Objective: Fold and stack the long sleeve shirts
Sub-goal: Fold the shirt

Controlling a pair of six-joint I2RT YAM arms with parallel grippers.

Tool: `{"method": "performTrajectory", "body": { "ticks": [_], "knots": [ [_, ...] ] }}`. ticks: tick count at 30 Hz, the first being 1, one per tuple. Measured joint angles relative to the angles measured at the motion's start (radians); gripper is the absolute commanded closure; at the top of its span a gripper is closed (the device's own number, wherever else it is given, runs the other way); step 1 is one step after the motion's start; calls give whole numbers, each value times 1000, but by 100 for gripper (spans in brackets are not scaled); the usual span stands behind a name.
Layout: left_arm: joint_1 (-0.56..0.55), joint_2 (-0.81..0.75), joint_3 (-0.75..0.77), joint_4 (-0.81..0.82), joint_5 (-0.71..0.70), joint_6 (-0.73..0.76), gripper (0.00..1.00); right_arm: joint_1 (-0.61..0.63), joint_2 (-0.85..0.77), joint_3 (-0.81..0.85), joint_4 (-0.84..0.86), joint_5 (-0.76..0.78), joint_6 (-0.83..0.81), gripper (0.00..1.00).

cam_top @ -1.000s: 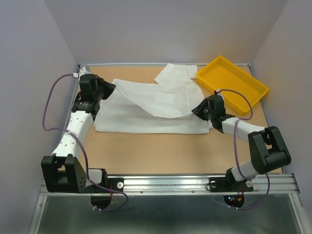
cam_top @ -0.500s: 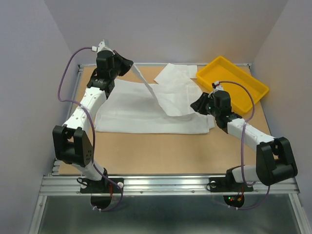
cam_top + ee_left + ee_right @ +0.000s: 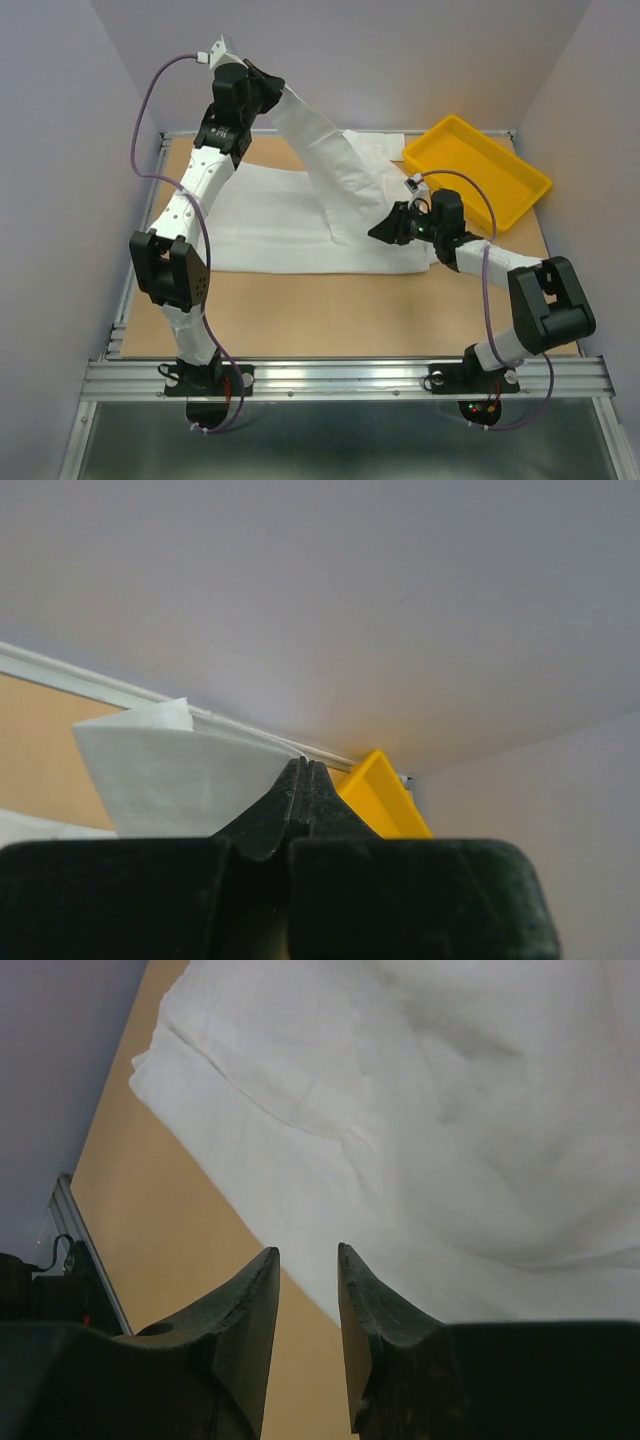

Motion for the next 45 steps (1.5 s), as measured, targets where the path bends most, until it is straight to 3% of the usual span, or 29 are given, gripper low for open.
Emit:
{"method": "performTrajectory", "body": {
  "ticks": [11,19,35,45],
  "knots": [
    [-32,7,19,-6,-13,7,100,0,233,41,125,-16,32,65],
    [-45,13,10,-15,-14,25,100,0,340,111,182,63,46,65],
    [-45,-89,-196,-95,-41,149,100,0,451,165,206,242,109,64],
    [-42,-111,-63,-186,-22,156,100,0,476,166,230,269,120,64]
  ]
}}
